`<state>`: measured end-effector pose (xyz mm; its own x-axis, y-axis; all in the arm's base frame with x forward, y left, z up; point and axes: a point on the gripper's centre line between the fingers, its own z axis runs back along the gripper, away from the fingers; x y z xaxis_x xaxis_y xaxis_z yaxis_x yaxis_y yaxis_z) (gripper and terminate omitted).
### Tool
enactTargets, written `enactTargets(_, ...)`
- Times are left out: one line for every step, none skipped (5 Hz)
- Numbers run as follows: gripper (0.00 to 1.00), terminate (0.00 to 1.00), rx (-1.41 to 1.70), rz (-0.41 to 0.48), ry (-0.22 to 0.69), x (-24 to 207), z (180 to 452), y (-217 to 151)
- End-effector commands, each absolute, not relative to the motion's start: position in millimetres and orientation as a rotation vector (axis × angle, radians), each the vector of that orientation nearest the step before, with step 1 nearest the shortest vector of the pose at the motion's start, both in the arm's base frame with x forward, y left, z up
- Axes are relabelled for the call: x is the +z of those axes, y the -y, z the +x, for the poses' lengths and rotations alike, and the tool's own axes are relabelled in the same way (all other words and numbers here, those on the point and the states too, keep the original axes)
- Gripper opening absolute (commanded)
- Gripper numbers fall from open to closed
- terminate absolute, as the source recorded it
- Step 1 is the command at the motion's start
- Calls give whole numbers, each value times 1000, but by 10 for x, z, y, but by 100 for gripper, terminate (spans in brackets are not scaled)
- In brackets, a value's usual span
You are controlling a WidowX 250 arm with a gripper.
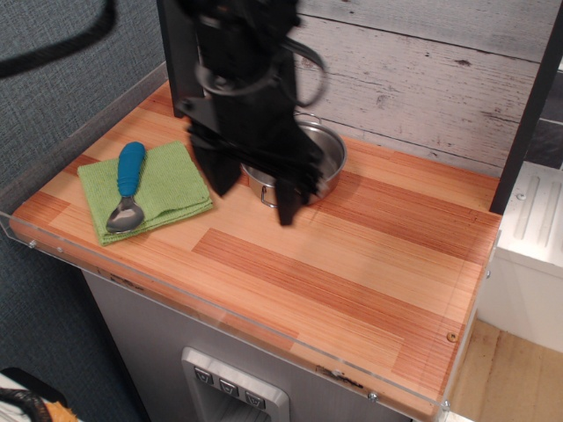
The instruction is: Spoon the mixture into the pot and smooth the surface with a spatula.
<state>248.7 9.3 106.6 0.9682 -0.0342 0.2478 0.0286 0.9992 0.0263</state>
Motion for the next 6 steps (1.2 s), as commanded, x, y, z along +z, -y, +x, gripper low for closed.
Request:
enactTargets(100,0,251,79,275,1185,2780,-703)
enactTargets(100,0,452,114,254,1119,2914,-1153)
enactTargets(100,0,567,139,241,1075,3022,-1495)
enactTargets(100,0,636,170,216,965,3032,-1768)
enactTargets(100,0,662,177,184,827,2980,-1957)
enactTargets(100,0,659,173,156,708,2914,-2042)
